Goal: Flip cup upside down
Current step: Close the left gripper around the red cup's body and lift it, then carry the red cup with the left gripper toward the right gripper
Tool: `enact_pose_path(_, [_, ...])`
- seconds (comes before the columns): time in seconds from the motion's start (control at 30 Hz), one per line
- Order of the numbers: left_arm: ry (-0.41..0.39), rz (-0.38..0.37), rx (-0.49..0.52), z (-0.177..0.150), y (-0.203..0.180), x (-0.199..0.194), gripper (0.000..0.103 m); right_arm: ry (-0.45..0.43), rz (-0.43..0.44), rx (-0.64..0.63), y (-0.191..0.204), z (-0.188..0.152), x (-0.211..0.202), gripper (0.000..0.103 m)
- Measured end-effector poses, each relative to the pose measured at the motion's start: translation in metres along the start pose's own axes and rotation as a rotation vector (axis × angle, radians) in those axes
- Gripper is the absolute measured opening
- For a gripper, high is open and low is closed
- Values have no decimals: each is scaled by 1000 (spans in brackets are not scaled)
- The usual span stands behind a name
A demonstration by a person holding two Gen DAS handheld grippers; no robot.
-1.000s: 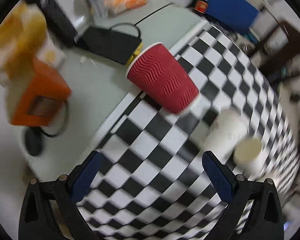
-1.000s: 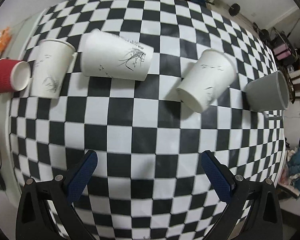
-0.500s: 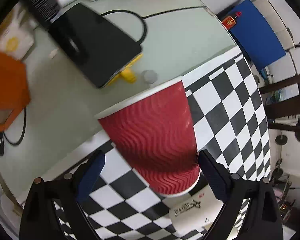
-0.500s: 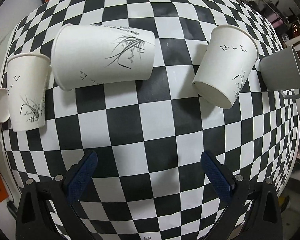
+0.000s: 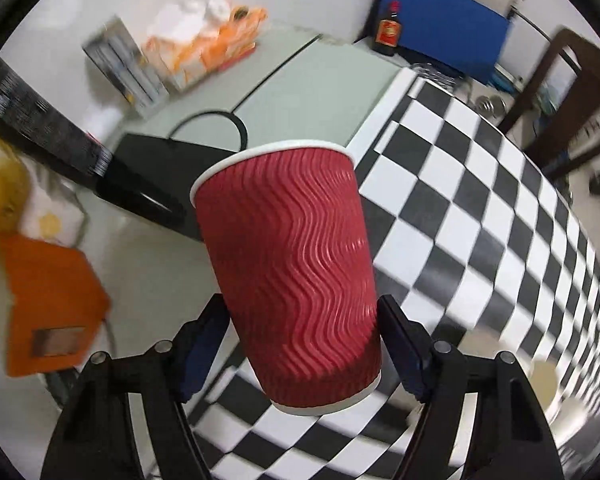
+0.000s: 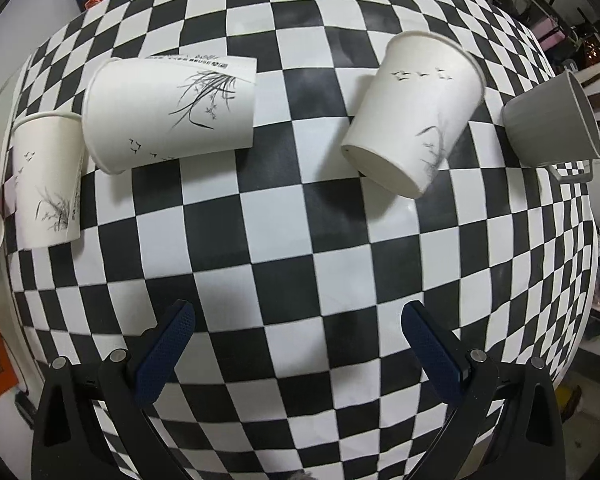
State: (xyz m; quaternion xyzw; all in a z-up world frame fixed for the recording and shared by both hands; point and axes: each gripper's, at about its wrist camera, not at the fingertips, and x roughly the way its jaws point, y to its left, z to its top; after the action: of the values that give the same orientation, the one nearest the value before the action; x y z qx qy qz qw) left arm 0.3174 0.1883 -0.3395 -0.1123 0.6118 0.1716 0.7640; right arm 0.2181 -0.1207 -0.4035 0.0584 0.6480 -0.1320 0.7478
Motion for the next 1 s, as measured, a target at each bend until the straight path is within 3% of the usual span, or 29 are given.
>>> enact_pose_path(0.17, [-33,19,121,-44,10,-37,73,-28,29,-31,-27,-9,-17,103])
enact_pose_path(0.37, [-3,-37,237,-123,-12,-87,73,-45,39,-96,-79,-28,-31,103])
enact_pose_path(0.67, [67,-118,478,-231,-113,-110,73,-9,9,-65,-190,-66,-19,103])
enact_pose_path(1.0, [215,-180,691,-331,-216,-81,73,53,-21,49,-293,-92,13,103])
